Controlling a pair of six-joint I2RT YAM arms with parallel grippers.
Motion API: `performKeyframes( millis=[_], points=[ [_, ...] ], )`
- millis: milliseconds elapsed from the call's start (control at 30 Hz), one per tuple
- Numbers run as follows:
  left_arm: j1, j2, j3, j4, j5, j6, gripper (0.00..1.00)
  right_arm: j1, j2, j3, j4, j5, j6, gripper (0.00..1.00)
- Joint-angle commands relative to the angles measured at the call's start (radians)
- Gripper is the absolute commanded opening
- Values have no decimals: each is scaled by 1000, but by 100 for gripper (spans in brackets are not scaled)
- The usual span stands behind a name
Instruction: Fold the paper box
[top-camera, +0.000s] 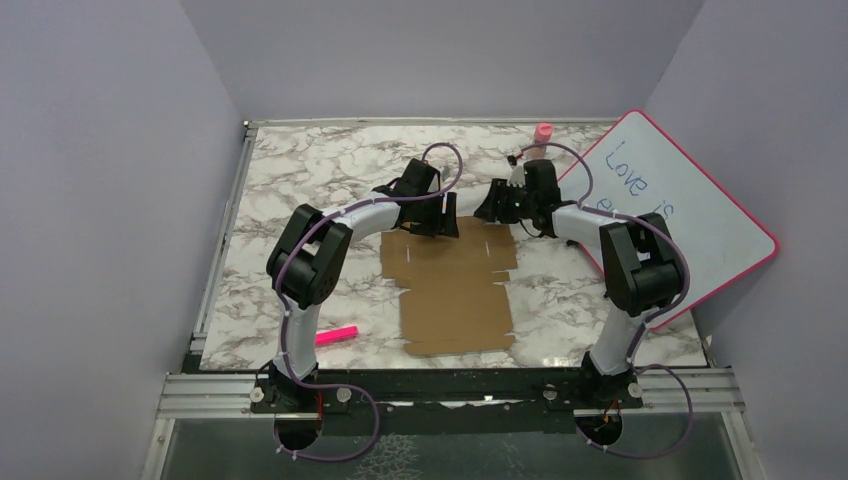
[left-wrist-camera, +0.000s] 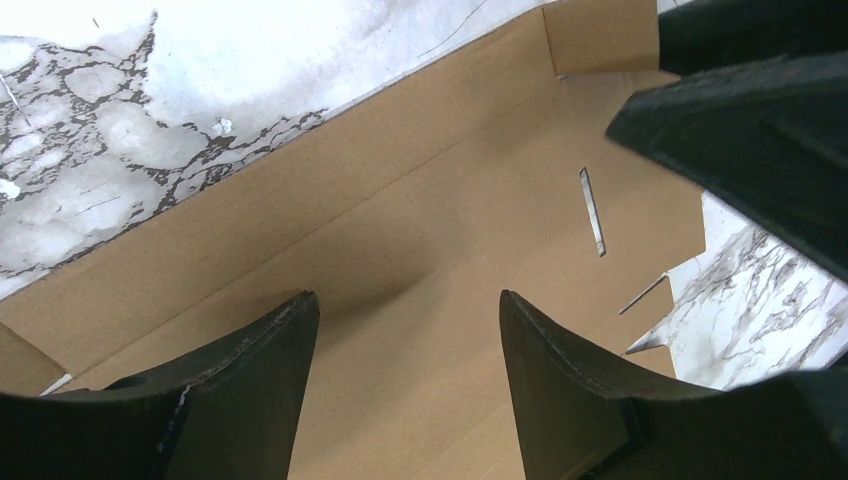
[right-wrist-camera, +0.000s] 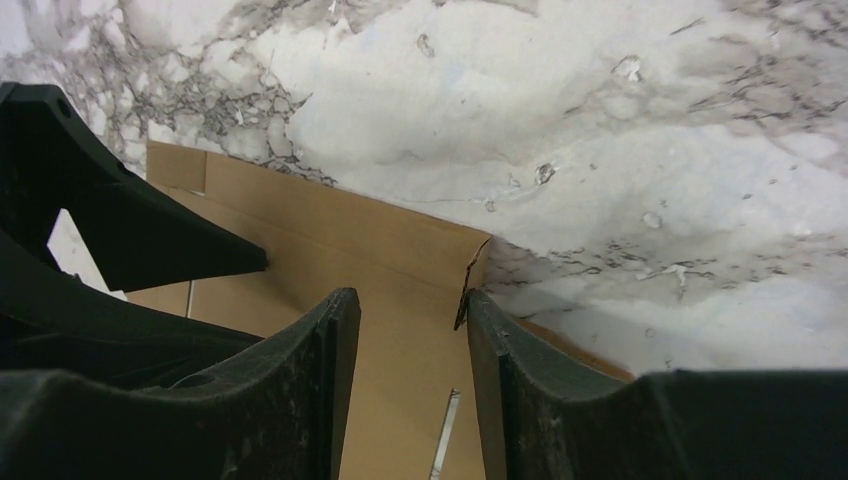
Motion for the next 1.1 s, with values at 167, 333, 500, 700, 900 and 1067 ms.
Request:
performKeyframes(
  millis=[167, 333, 500, 700, 900, 1067],
  points=[
    [-7, 30, -9, 15, 12, 10, 68, 128, -20, 36, -99, 209, -22, 49],
    [-8, 22, -15, 17, 10, 11, 68, 149, -24, 42, -102, 231, -22, 49],
    [-9, -1, -21, 18, -1, 14, 68, 150, -67, 41, -119, 245, -28, 52],
    [-8, -45, -23, 18, -11, 18, 68, 130, -164, -37, -119, 255, -30, 60],
    [-11, -113, -42, 1, 11, 29, 69, 92, -298, -206, -100, 233, -7, 64],
    [-23, -195, -123, 1, 24, 24, 70, 69, -435, -360, -106, 227, 29, 67]
  ],
)
